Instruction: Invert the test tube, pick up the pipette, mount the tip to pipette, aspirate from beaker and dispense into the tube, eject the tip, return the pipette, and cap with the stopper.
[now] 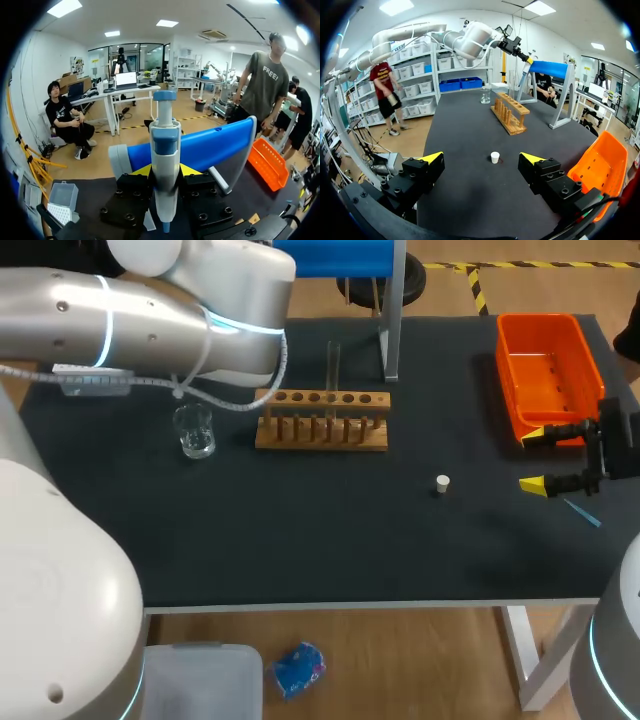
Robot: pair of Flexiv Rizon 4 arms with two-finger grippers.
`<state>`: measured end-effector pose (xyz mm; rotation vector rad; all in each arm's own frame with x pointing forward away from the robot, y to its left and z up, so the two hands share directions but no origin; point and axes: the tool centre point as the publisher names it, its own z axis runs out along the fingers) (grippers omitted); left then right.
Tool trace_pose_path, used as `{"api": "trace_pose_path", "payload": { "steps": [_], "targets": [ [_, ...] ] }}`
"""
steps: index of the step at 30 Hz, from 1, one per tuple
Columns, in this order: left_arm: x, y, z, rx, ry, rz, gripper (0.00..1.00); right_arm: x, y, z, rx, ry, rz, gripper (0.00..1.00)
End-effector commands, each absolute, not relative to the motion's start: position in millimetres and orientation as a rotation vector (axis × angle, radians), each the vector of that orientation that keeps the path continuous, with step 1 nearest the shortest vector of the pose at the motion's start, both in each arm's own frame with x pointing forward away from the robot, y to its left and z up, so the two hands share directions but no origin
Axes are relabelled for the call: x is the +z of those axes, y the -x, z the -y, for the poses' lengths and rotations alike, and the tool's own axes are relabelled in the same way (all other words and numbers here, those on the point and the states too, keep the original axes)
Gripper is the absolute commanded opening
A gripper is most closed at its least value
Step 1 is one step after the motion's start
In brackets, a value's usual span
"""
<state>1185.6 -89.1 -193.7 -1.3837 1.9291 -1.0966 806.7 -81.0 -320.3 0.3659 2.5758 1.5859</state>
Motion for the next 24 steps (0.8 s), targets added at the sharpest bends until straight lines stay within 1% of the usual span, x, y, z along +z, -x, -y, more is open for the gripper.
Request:
{"api": "trace_pose_path", "payload": {
  "steps": [1,24],
  "targets": [
    [-194,-1189,91,-1.064,1.410,-1.955,0.00,-320,-806,81,1.583,-0.367,-2.576,1.00],
    [-209,-1189,89,-1.045,1.461,-1.967,0.00,-320,-806,81,1.583,-0.367,-2.576,1.00]
  ]
}}
